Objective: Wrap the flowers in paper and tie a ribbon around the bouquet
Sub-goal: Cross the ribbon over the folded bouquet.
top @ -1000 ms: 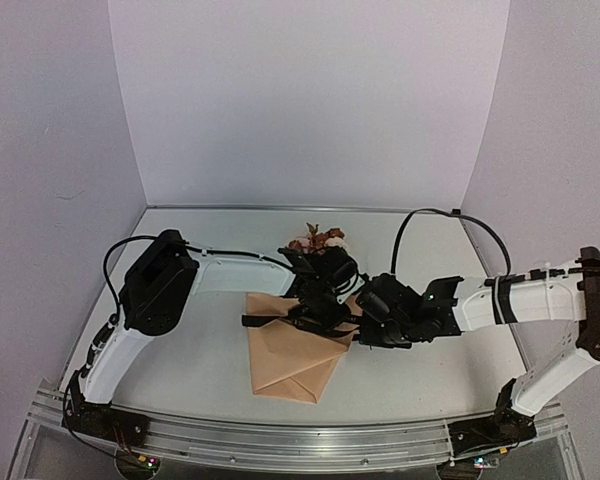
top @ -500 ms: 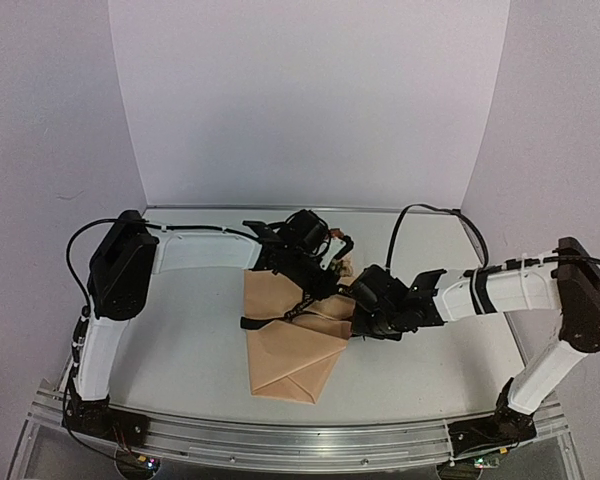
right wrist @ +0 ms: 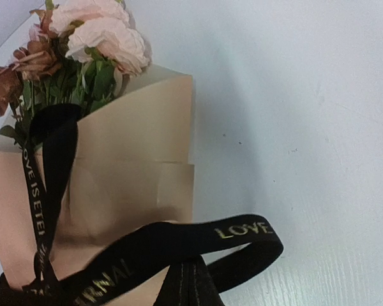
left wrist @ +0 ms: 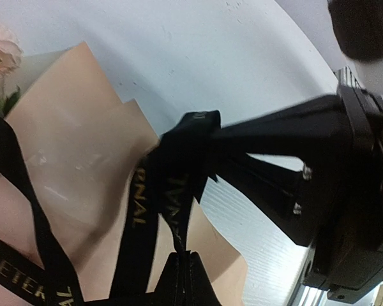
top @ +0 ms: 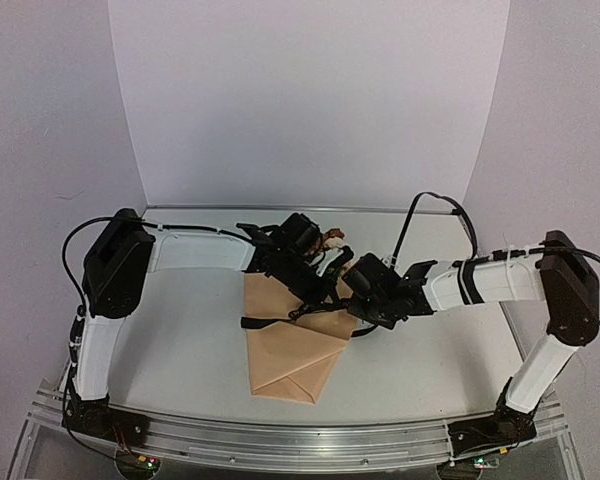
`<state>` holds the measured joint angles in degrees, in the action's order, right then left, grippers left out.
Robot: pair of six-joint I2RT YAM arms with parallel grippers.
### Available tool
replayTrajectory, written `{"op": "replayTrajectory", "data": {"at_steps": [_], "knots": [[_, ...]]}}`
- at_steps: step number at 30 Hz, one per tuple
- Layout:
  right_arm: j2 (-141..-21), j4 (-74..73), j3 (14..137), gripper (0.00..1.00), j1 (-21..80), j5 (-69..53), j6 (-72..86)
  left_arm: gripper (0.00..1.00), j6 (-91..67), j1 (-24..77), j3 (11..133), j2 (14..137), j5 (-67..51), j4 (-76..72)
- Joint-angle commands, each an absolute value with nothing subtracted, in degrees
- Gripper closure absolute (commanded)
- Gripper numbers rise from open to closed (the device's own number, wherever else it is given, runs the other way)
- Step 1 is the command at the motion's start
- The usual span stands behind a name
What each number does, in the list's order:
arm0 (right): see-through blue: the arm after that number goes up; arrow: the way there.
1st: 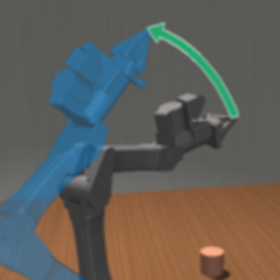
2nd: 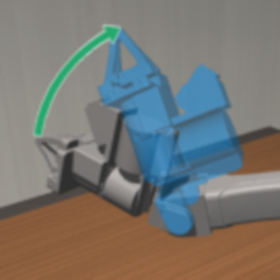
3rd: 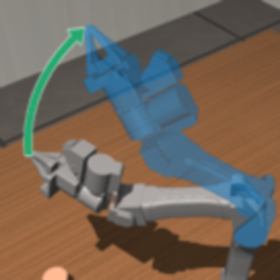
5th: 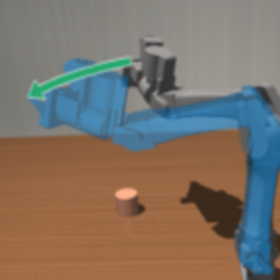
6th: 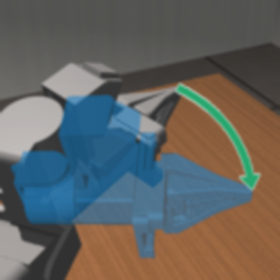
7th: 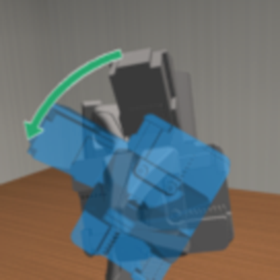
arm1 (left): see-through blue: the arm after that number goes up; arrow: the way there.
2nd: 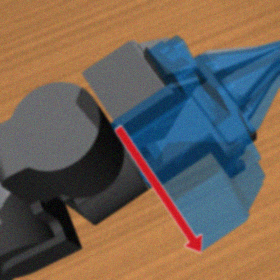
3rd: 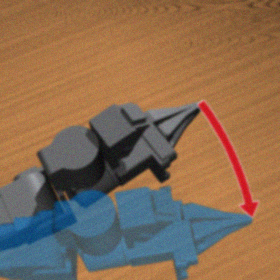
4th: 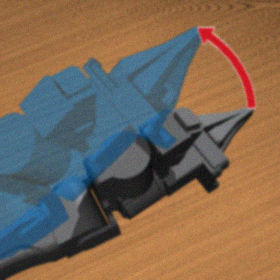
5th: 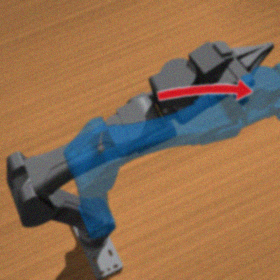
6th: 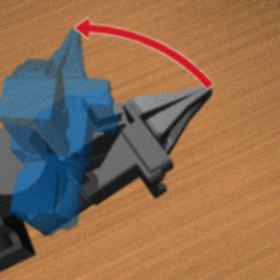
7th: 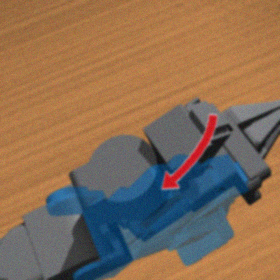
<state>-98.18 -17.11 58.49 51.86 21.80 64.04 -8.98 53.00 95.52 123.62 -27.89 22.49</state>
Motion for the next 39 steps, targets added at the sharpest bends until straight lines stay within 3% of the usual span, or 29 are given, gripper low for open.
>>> {"op": "replayTrajectory", "data": {"at_steps": [1, 12, 19, 24, 33, 39], "knots": [[-102.04, -16.03, 62.61, 1.00, 51.47, 28.09, 65.23, 1.00, -8.81, 52.14, 93.89, 120.21, -34.70, 22.40], [-101.06, -15.31, 61.82, 1.00, 51.57, 28.34, 63.43, 1.00, -11.72, 52.07, 96.81, 127.35, -34.61, 24.07], [-93.63, -15.29, 58.46, 0.77, 52.62, 26.82, 60.13, 1.00, -12.57, 52.04, 97.75, 129.01, -32.56, 24.33], [-87.71, -15.85, 54.93, 0.54, 51.82, 25.09, 56.73, 1.00, -11.97, 52.05, 97.86, 129.25, -32.76, 24.42], [-89.61, -12.34, 50.41, 0.51, 45.36, 10.29, 47.28, 1.00, -9.68, 52.03, 97.74, 128.95, -33.80, 25.92], [-93.78, -11.47, 54.39, 0.48, 44.47, 5.12, 48.76, 1.00, -8.80, 52.03, 97.21, 128.34, -33.85, 26.59]]}}
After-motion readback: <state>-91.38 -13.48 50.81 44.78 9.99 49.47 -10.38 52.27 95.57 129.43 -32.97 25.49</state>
